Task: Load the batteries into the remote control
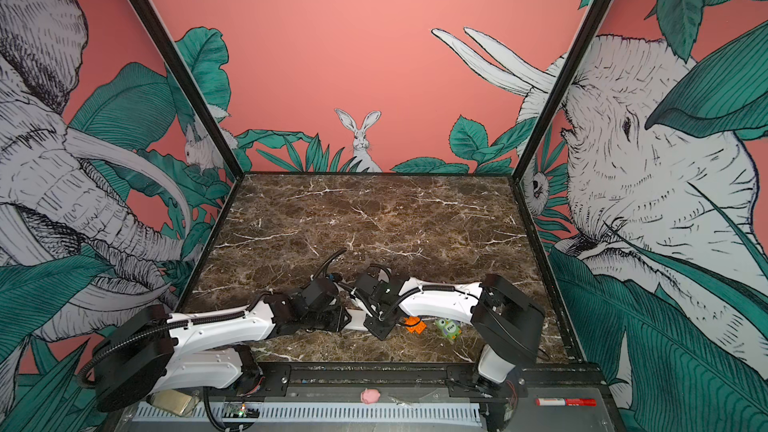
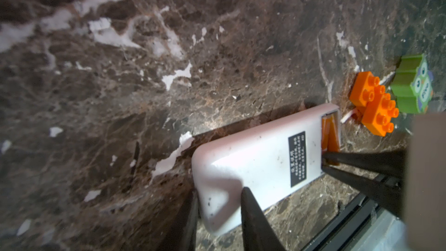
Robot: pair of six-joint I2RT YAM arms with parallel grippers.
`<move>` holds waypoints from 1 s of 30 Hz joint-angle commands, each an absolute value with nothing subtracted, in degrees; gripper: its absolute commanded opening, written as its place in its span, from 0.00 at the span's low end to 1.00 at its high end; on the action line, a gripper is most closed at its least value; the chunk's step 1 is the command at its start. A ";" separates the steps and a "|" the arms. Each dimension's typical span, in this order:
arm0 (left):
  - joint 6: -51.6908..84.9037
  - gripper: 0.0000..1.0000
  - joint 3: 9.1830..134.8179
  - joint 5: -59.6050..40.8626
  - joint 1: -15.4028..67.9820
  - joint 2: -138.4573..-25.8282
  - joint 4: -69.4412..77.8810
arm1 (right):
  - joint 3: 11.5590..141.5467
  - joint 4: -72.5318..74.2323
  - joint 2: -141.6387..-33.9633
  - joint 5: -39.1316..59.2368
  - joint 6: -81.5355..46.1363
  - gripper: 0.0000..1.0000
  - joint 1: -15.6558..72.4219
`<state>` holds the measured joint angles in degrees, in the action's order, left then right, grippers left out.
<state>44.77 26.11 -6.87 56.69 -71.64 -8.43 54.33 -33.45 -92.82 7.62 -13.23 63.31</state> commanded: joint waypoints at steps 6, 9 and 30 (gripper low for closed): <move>43.78 0.31 23.91 -7.56 57.04 -74.73 -13.80 | 54.06 -37.34 -89.01 7.01 -10.26 0.30 63.28; 43.72 0.31 23.82 -7.64 57.04 -74.88 -13.64 | 53.76 -38.41 -88.32 5.83 -9.24 0.28 63.28; 44.01 0.31 23.63 -7.63 57.04 -74.97 -13.43 | 52.65 -36.70 -91.10 7.35 -6.76 0.16 63.28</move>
<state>44.36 26.22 -6.87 56.69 -71.83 -8.34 53.49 -36.88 -90.70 6.90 -7.27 63.35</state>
